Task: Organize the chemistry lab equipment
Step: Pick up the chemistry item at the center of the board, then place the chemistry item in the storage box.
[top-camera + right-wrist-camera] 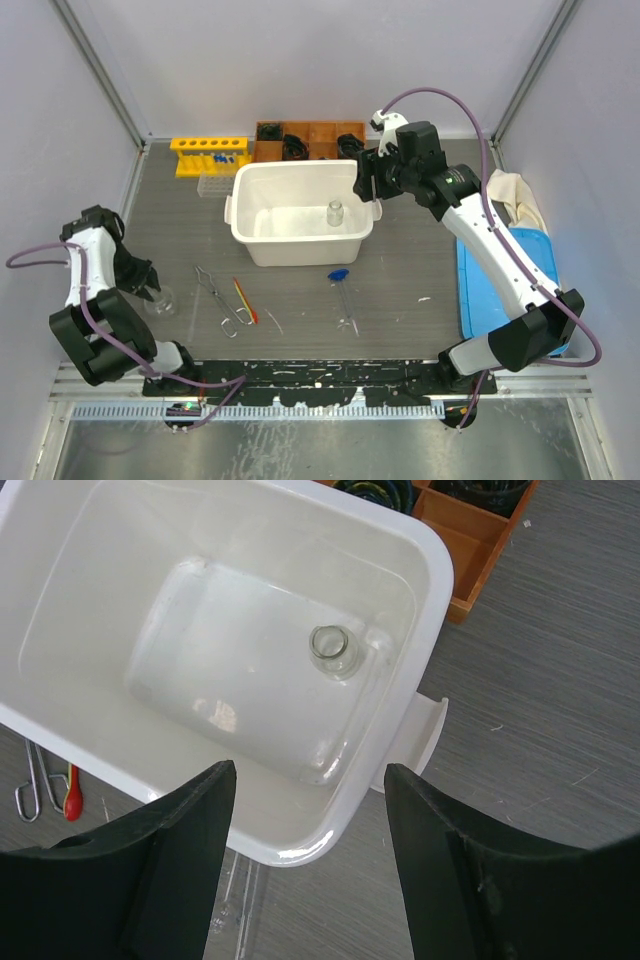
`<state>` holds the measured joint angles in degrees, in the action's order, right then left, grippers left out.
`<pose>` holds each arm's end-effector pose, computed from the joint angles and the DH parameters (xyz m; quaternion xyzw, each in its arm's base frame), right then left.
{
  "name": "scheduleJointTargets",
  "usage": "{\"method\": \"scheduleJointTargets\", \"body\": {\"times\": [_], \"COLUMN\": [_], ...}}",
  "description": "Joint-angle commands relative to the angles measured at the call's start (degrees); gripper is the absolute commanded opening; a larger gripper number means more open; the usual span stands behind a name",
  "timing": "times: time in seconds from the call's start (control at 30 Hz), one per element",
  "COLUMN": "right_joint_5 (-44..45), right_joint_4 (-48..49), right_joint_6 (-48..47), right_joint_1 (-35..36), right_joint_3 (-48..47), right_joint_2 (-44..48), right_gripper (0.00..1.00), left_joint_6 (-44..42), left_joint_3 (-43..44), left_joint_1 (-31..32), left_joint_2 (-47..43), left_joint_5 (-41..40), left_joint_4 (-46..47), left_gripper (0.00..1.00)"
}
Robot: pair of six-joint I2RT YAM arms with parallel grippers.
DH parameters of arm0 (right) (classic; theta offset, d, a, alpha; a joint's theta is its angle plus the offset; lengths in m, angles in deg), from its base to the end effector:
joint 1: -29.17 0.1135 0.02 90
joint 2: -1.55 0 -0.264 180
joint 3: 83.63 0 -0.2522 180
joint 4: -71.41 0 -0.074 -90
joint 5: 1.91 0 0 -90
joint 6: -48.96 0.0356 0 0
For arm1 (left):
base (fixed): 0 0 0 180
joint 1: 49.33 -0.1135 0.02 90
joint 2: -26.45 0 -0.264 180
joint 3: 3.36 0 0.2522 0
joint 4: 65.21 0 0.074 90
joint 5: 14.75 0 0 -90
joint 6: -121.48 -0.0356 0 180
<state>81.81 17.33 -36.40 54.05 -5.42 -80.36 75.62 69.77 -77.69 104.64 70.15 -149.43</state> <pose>0.2800 0.1342 0.3991 -0.1803 0.8642 0.1658 0.4395 0.1908 0.1066 0.2402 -0.5909 0.8055 0.0432 0.0123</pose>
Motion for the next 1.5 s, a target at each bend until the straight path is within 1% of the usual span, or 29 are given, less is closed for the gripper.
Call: {"method": "scheduleJointTargets", "body": {"times": [0.0, 0.17, 0.23, 0.3, 0.43, 0.57, 0.7, 0.77, 0.8, 0.9, 1.03, 1.2, 1.47], "right_joint_5": [-1.1, -1.2, -1.4, -1.6, -2.0, -1.8, -1.6, -1.2, -0.9, 0.3, 1.3, 0.4, -1.6], "right_joint_4": [3.0, 3.1, 3.1, 3.0, 3.1, 3.1, 3.0, 3.0, 3.0, 2.7, 2.4, 2.3, 2.5], "right_joint_6": [0.5, 0.7, 0.7, 0.8, 1.0, 0.9, 0.8, 0.7, 0.6, 0.2, -0.1, 0.4, 1.2], "right_joint_1": [-0.3, -0.3, -0.3, -0.2, -0.4, -0.2, -0.3, -0.4, -0.3, -0.4, -0.3, -0.3, -0.3], "right_joint_3": [-0.8, -1.3, -1.6, -1.7, -1.8, -2.0, -2.1, -2.2, -2.3, -2.7, -3.6, -4.0, -4.5], "right_joint_2": [0.5, 0.1, -0.1, -0.3, -0.4, -0.2, -0.2, -0.3, -0.3, -0.8, -1.5, -2.8, -3.9], "right_gripper": [0.67, 0.67, 0.67, 0.67, 0.67, 0.67, 0.67, 0.67, 0.67, 0.67, 0.67, 0.66, 0.66], "left_joint_6": [-0.4, -1.6, -2.6, -3.6, -5.5, -8.5, -11.5, -12.1, -12.1, -11.3, -10.7, -9.0, -7.4], "left_joint_3": [9.5, 20.4, 26.6, 33.1, 46.2, 61.0, 80.2, 89.0, 91.7, 91.8, 91.4, 91.9, 92.1], "left_joint_1": [1.9, 5.3, 7.9, 12.5, 18.2, 22.9, 28.5, 30.8, 31.7, 34.1, 37.9, 41.6, 44.2], "left_joint_2": [0.5, 4.0, 6.6, 9.4, 15.8, 23.7, 33.5, 38.2, 39.4, 40.6, 40.7, 40.0, 38.6], "left_joint_5": [-0.5, -1.3, -2.6, -3.8, -4.8, -3.7, -2.4, -0.8, 0.7, 4.5, 6.2, 9.4, 10.7], "left_joint_4": [-1.3, -3.8, -6.1, -8.4, -12.3, -18.6, -27.6, -31.1, -31.3, -30.2, -28.5, -24.8, -22.6], "left_gripper": [0.0, 0.0, 0.0, 0.0, 0.0, 0.0, 0.0, 0.0, 0.0, 0.0, 0.0, 0.0, 0.0]}}
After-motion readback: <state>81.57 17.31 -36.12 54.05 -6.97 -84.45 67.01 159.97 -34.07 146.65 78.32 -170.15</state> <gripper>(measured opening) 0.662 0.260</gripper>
